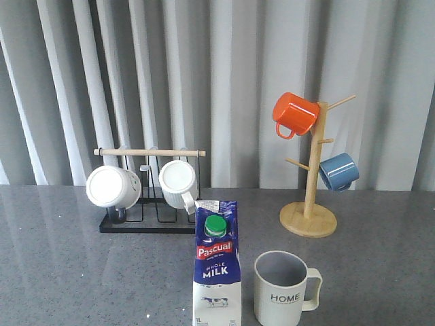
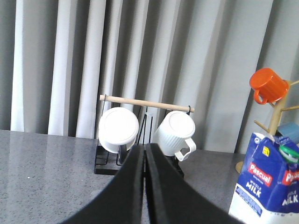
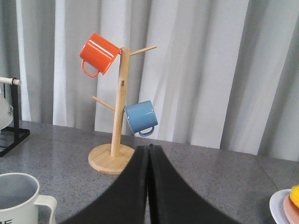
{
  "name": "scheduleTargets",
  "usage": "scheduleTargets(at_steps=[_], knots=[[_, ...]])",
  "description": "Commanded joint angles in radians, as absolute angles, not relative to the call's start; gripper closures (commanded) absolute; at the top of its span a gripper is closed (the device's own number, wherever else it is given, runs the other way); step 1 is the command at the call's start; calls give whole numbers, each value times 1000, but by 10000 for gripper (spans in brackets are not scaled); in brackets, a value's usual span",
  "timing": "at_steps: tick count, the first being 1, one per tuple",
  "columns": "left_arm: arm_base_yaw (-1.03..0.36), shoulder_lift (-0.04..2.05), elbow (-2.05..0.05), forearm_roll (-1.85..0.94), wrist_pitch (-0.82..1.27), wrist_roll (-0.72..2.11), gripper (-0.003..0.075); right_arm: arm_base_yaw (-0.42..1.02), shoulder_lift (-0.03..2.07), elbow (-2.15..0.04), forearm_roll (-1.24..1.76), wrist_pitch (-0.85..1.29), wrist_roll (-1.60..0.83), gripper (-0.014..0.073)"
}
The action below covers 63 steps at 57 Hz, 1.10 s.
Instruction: Place milk next to cup
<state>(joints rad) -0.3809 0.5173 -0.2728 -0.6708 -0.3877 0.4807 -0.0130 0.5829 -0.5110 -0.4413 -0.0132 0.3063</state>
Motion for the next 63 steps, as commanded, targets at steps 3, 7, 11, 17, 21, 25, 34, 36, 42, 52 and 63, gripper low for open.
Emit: scheduleTargets(at_steps=[3,7,11,17,21,25,34,36,42,52,63], knots=[[-334,415,-205,-484,-393,365,727,-14,585,-545,-447,-72,303,603],[-308,343,-150,-484,-335,342,727,-14,585,-545,-447,-72,303,603],[-275,279,-105,-483,-278,320,727,-14,585,-545,-447,-72,303,603],[-203,184,-57,-481,-219,317,727,-14,585,-545,-447,-72,303,603],[-150,135,-43,-463,-177,316,727,-14,585,-545,-447,-72,303,603],[-86,90,-36,-417,-116,305,727,-14,585,-545,-447,-72,303,603],[19,-1,-21,-325,9,191,727,-14,585,-545,-447,-72,303,603],[29,-22,-5,-323,7,168,727,-14,585,-545,-447,-72,303,603],[28,-25,9,-316,15,122,727,-14,585,-545,-447,-72,303,603],[17,-26,10,-294,11,108,727,-14,585,-545,-447,-72,303,603],[17,-27,10,-269,11,111,727,-14,585,-545,-447,-72,303,603]])
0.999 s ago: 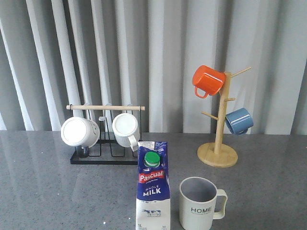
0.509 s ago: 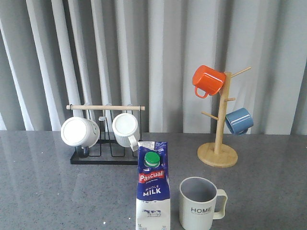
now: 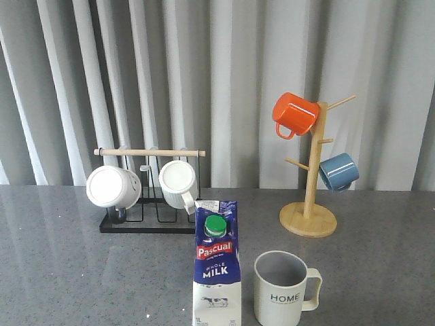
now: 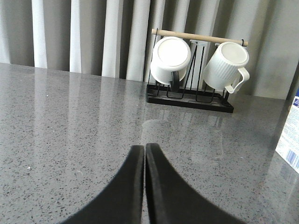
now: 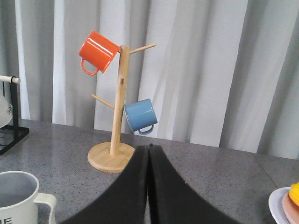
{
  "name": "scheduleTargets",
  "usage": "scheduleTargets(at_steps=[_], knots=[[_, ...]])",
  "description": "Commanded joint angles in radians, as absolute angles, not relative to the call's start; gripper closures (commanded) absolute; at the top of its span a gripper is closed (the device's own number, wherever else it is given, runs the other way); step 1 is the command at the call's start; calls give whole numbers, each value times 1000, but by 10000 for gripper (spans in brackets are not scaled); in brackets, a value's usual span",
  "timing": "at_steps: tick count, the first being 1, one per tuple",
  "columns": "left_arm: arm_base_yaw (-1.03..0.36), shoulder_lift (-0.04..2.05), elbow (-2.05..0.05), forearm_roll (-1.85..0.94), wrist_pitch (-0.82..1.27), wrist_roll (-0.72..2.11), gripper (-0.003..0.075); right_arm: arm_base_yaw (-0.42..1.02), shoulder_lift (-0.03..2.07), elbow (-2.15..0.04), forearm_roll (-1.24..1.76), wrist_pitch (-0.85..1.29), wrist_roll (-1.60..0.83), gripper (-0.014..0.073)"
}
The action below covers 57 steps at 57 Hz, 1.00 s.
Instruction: Place milk next to cup
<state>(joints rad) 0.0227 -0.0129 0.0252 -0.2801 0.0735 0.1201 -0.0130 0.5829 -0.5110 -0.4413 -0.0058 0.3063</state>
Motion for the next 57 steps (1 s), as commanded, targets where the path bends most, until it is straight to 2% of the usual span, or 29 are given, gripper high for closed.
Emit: scheduleTargets(at_steps=[1,19,45,57], knots=[[17,-27,10,-265,11,111,727,-14,585,-545,-447,-72,303,603],[17,-27,10,-249,11,221,727,-14,585,-545,-447,-72,303,603],[-41,-26,10,-209,0,212,727,-14,585,-545,-447,-71,303,603],[-41,-24,10,0,-43,-11,727,-14,585,-545,-447,-71,303,603]])
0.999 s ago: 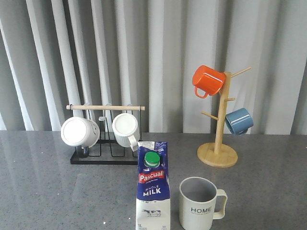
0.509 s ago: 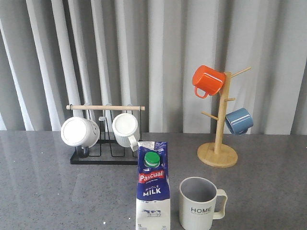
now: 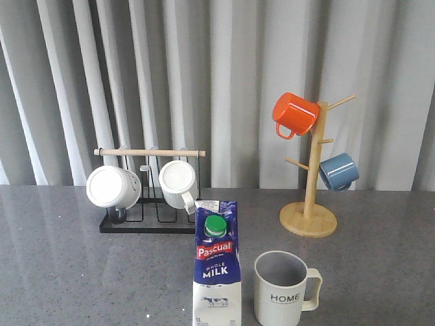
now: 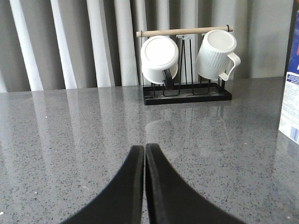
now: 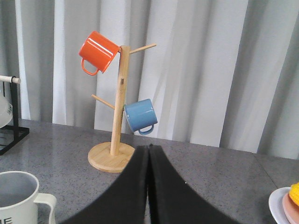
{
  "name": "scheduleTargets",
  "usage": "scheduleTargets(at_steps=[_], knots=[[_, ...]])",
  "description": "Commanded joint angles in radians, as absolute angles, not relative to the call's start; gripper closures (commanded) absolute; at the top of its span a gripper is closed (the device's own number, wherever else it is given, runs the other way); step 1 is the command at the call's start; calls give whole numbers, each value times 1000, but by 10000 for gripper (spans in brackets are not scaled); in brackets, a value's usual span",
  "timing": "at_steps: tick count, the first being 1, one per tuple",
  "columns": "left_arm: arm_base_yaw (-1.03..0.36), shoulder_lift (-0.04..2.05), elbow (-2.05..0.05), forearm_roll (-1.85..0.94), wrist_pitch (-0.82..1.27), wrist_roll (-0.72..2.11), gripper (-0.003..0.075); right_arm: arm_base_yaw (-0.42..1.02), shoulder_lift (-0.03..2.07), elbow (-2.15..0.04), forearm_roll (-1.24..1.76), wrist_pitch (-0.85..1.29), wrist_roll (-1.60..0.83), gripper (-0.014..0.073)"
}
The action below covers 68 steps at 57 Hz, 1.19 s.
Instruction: Place milk next to cup
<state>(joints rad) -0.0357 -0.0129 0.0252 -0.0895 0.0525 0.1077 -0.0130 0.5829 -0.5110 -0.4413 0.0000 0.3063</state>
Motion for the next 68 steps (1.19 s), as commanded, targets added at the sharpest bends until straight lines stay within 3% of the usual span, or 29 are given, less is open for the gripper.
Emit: scheduleTargets(at_steps=[1,68], knots=[[-41,-24,10,27,-45,-27,727,-14,585,-545,-447,-71,303,603],[-80,-23,9,-14,-38,30,727,-14,585,-545,-447,-72,303,603]])
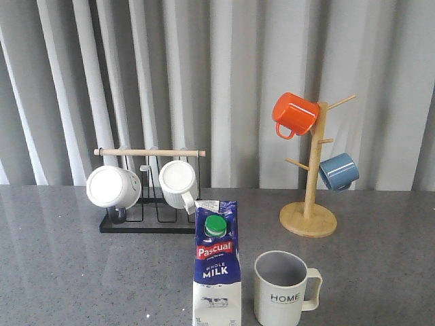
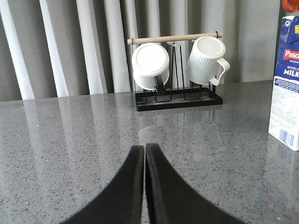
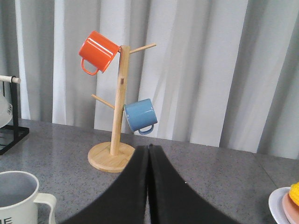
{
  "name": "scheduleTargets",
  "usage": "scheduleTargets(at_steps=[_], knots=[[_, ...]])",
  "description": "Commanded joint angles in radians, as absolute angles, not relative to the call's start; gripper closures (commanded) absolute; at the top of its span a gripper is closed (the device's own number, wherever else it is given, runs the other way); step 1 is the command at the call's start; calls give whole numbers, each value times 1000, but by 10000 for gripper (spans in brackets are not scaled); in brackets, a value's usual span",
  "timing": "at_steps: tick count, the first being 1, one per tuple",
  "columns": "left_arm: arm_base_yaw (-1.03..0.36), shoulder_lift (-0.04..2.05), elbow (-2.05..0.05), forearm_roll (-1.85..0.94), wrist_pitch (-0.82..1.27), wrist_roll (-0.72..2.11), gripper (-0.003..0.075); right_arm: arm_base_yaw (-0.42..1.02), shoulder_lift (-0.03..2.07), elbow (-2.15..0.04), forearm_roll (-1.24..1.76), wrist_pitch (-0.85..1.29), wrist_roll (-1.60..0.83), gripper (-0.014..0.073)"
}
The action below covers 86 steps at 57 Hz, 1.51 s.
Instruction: Place milk next to cup
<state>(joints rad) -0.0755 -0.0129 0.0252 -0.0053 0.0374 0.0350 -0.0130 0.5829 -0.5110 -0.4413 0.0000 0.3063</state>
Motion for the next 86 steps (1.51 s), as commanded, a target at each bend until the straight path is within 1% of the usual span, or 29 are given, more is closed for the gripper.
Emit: scheduleTargets(at_steps=[1,29,35,42,48,54,63,72,74,79,86], knots=[[-80,-23,9,-14,-38,30,727,-14,585,-545,-447,-72,303,603],[-80,-23,9,-14,-38,30,727,-14,585,-544,-433,-65,302,603],[-80,-23,9,-14,-38,30,727,-14,585,-513,-267,-65,273,603],[-80,-23,9,-14,-38,30,727,-14,564,-432,-63,-83,94,603],[-80,-23,9,-14,-38,30,727,-14,504,-346,49,-102,0,603],[-80,-23,9,-14,-38,30,727,-14,403,-254,43,-116,0,603],[-80,-23,9,-14,-38,30,727,-14,226,-109,0,-126,64,603],[-80,-23,9,-14,-38,30,727,-14,103,22,0,-144,111,603],[-80,-23,9,-14,-38,30,727,-14,79,39,0,-151,115,603],[-80,-23,9,-14,-38,30,727,-14,29,36,-27,-80,111,603],[-80,-23,9,-14,-38,30,727,-14,-2,36,-96,-84,108,603]])
